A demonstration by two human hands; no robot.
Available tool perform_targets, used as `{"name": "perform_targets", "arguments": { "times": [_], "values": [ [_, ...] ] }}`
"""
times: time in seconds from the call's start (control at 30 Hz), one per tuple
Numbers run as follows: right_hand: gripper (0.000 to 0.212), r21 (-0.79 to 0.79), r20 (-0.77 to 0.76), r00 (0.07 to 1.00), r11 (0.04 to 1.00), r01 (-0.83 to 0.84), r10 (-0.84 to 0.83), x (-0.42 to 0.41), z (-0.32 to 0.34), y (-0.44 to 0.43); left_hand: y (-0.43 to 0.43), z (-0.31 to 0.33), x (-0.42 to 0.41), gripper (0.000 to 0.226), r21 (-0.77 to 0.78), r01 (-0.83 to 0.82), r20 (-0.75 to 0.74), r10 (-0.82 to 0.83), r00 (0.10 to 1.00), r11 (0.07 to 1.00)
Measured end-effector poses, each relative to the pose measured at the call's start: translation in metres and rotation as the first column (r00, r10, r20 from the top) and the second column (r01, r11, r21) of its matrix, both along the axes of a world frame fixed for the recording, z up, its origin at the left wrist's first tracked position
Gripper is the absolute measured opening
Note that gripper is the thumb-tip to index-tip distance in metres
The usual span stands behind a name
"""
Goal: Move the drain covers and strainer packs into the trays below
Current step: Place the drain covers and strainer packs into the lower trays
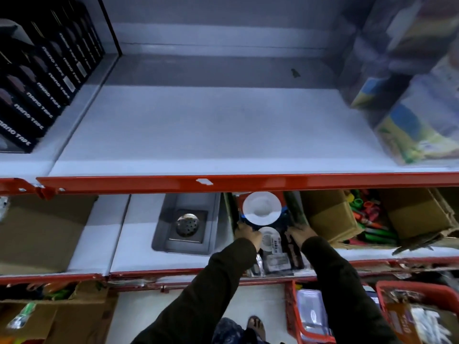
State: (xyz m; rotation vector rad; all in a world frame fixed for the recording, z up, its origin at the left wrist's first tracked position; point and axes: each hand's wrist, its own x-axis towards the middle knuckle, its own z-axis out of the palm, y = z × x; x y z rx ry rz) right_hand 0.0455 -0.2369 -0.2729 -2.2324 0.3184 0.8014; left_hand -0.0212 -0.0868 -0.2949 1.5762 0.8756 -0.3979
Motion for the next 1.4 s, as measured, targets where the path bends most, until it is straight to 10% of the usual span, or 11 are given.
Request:
{"name": "perform_targets", "arguments": {
  "times": [0.53,0.83,1.03,1.2,1.4],
  "values": [
    [0.043,-0.008,0.136,0.963,0.972,-0.233,0.232,0.028,-0.03,0.01,-0.018,0.012,0.014,0.047,0.453,-0.057,-0.073,0.1,0.992,0.89],
    [0.06,0.389,-0.077,0.991,0.912,0.132,-0.111,0.053,-0.032,0.037,-0.012,0.012,0.046,0.051,-0.052,-0.507,0.003,0.508,0.862,0.86],
    [0.058,0.387,-0.134,0.977,0.899,0.206,-0.166,0.055,-0.042,0.036,-0.014,0.015,0.044,0.051,-0.096,-0.47,-0.035,0.469,0.882,0.877],
    [0.062,0.415,0.09,0.989,0.907,0.068,-0.115,0.041,-0.032,0.027,-0.02,0.025,0.026,0.072,0.027,-0.366,0.162,0.357,0.92,0.93],
    [0.045,-0.015,0.489,0.842,0.967,-0.253,0.228,-0.013,-0.016,0.011,0.008,0.024,-0.032,0.061,0.481,-0.183,0.232,0.076,0.97,0.858]
  ]
}}
